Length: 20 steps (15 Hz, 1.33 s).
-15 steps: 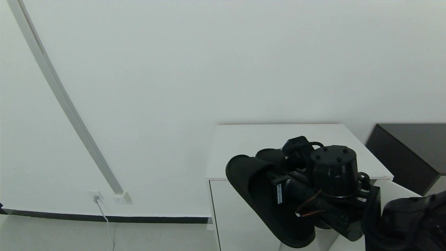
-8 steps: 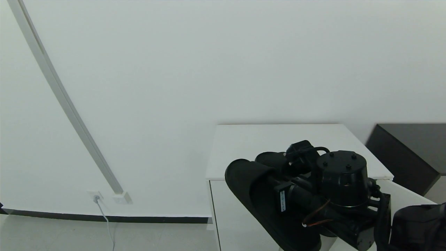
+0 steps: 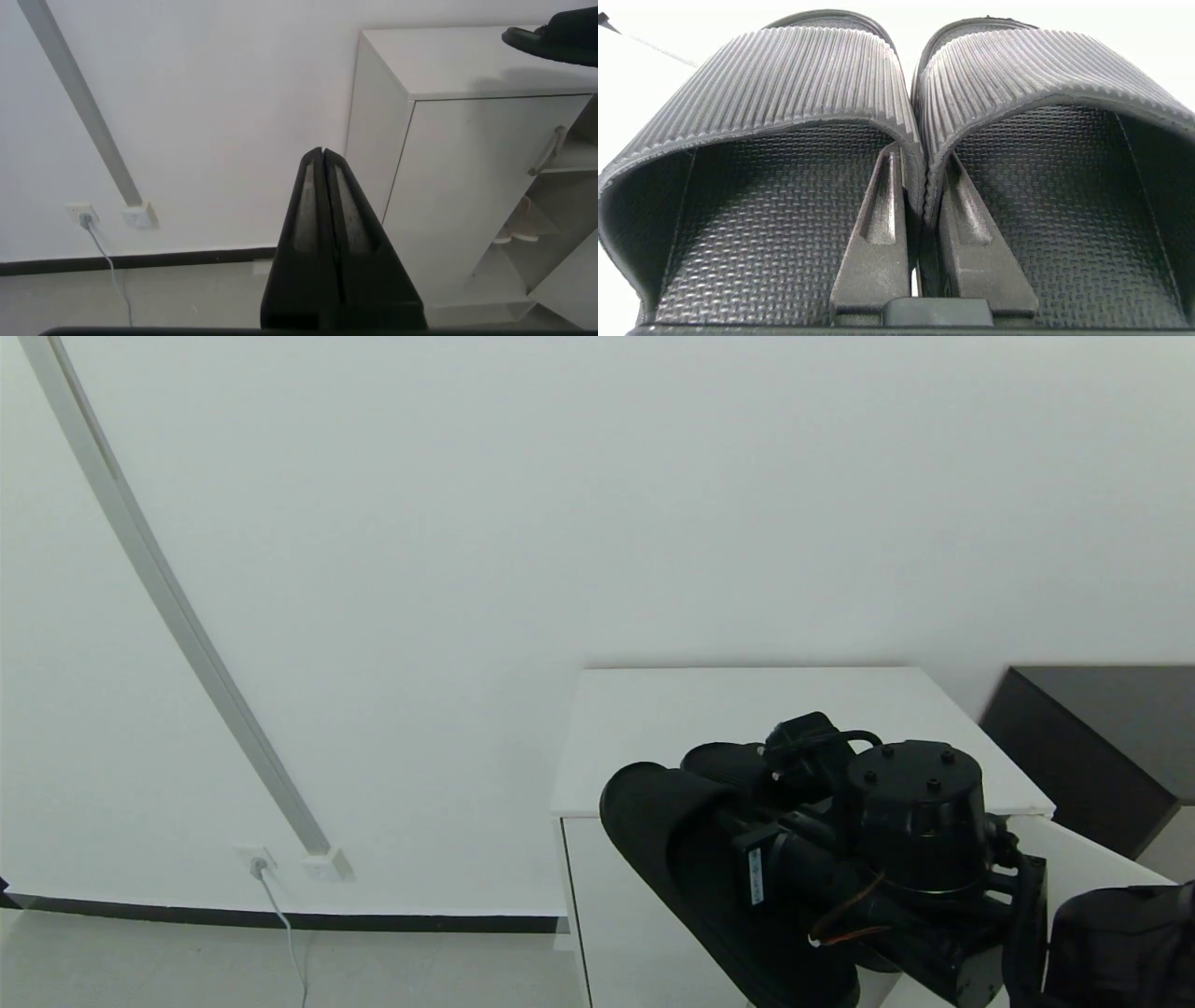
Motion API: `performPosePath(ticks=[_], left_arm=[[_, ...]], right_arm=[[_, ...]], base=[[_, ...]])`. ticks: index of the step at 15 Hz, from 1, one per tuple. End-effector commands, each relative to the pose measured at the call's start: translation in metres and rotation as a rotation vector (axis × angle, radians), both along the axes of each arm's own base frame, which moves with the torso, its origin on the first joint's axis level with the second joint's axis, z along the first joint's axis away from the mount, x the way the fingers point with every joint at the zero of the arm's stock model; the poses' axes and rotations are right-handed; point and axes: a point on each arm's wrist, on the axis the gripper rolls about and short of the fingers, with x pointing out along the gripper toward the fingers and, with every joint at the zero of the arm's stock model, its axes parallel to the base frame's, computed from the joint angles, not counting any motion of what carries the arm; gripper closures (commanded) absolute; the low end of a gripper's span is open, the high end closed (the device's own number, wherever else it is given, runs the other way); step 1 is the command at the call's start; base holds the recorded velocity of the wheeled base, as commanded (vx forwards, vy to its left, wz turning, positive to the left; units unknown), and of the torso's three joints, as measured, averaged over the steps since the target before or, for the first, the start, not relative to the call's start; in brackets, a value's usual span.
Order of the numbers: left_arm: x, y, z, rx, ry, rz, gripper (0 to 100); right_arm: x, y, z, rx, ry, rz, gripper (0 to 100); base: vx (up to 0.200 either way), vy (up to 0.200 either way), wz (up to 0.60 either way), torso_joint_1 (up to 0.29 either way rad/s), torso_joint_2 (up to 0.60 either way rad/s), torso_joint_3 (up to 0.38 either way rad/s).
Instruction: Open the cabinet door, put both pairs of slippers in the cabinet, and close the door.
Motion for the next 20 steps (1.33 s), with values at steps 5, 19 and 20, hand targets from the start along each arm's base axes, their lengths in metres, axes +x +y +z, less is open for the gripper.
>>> performPosePath(ticks=[5, 19, 20], left_arm=[[0.0, 0.0, 0.0, 0.001, 0.0, 0.0, 100], [0.0001, 0.0, 0.0, 0.001, 0.001, 0.0, 100], [0.0, 0.0, 0.0, 0.001, 0.0, 0.0, 100]], right_arm=[[0.001, 0.0011, -0.0019, -0.002, -0.001, -0.003, 100], [0.001, 0.0019, -0.0024, -0.001, -0.002, 0.0, 100], [0.0014, 0.0024, -0.0038, -0.004, 0.001, 0.0, 100]], base=[[-0.2, 0.0, 0.0, 0.002, 0.0, 0.005], [-0.014, 0.0, 0.0, 0.0, 0.0, 0.0], [0.0, 0.0, 0.0, 0.0, 0.0, 0.0]])
